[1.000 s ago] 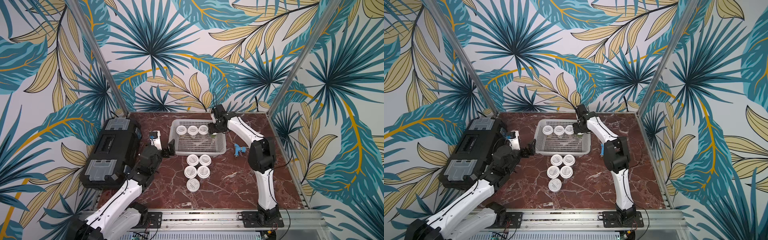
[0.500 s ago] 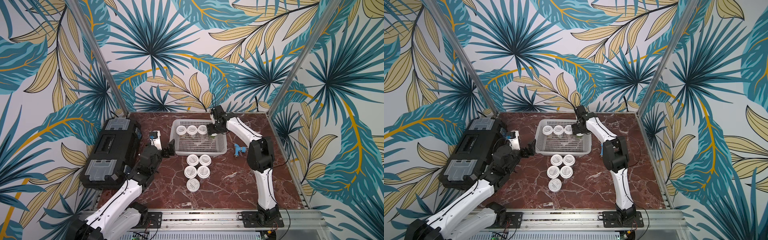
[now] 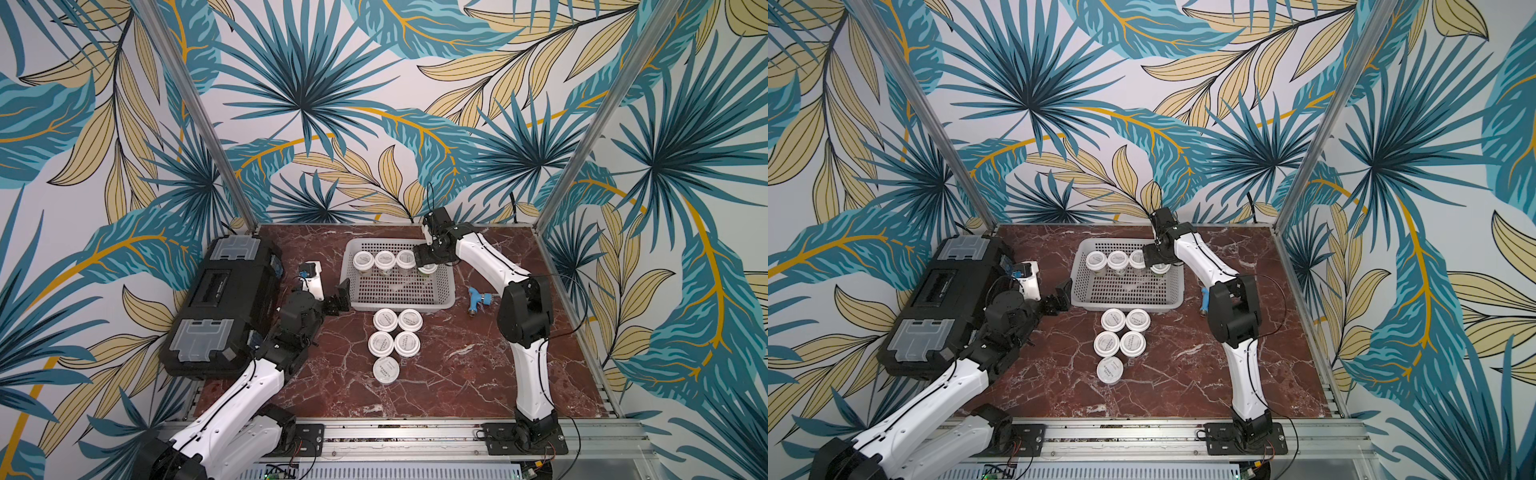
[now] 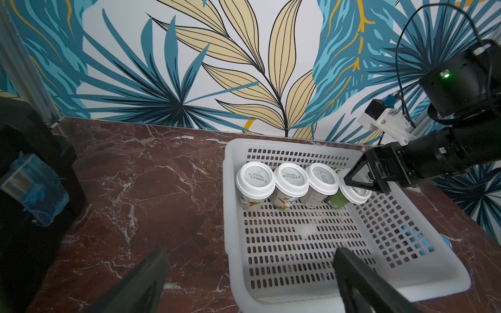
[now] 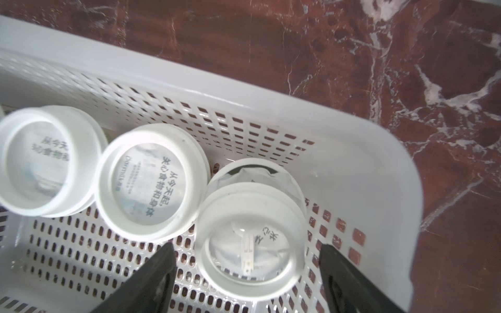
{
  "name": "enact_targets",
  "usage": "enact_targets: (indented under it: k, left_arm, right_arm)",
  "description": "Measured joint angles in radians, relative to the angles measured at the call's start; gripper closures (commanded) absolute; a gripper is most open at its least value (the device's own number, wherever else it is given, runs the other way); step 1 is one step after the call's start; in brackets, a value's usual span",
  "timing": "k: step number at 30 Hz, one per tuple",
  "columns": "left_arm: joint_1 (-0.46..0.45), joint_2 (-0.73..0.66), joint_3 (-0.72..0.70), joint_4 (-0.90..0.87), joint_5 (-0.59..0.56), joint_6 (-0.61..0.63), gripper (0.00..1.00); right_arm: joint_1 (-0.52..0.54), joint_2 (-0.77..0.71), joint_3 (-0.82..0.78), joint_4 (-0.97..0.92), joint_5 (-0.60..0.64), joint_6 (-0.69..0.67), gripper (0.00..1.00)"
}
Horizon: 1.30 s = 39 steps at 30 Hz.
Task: Put the yogurt in the basket
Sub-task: Place the yogurt in the basket.
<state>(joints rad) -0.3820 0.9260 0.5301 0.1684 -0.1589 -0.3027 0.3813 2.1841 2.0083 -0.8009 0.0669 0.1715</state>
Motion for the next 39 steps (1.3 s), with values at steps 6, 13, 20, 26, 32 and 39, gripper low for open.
enact_targets:
  k: [6, 13, 20, 26, 32, 39]
  left_arm:
    - [0.000, 0.000, 0.000, 0.000, 0.002, 0.000, 0.01]
    - [0.000, 0.007, 0.000, 0.000, 0.003, 0.000, 0.01]
    - [0.000, 0.017, 0.000, -0.001, 0.010, 0.000, 0.01]
    - [0.000, 0.018, 0.000, -0.001, 0.013, 0.000, 0.01]
    - [0.000, 0.035, 0.000, -0.001, 0.014, 0.000, 0.01]
    - [0.000, 0.040, 0.000, -0.002, 0.018, 0.000, 0.01]
  right_arm:
    - [0.000, -0.081, -0.002, 0.000, -0.008, 0.000, 0.18]
    - [0.000, -0.179, -0.082, 0.007, -0.046, 0.002, 0.31]
    - [0.000, -0.183, -0.116, 0.011, -0.053, 0.009, 0.44]
    - [0.000, -0.135, -0.095, 0.033, -0.058, 0.014, 0.52]
    - [0.000, -0.063, -0.060, 0.042, -0.068, 0.017, 0.57]
    - [0.000, -0.035, -0.048, 0.045, -0.069, 0.019, 0.59]
